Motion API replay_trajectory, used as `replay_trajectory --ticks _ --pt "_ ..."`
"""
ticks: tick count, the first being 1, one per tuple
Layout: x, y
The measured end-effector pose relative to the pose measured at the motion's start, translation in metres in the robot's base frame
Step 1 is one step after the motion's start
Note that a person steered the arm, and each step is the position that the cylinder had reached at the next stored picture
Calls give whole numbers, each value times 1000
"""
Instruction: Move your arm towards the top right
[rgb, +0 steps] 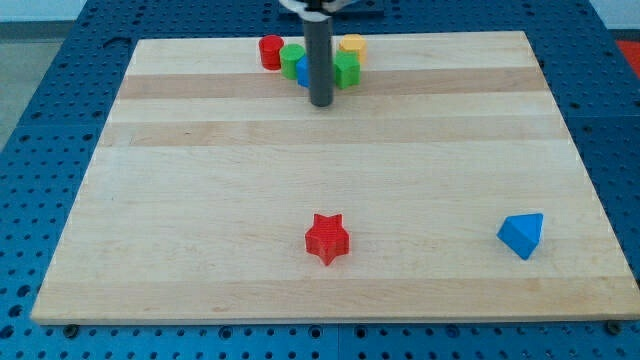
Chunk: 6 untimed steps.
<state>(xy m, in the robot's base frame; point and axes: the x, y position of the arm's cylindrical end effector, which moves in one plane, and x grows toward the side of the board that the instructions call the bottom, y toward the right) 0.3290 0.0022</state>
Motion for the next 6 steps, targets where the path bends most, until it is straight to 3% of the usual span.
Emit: replay_trajectory --ticks 5,6 --pt "-72 154" --pt "-75 163"
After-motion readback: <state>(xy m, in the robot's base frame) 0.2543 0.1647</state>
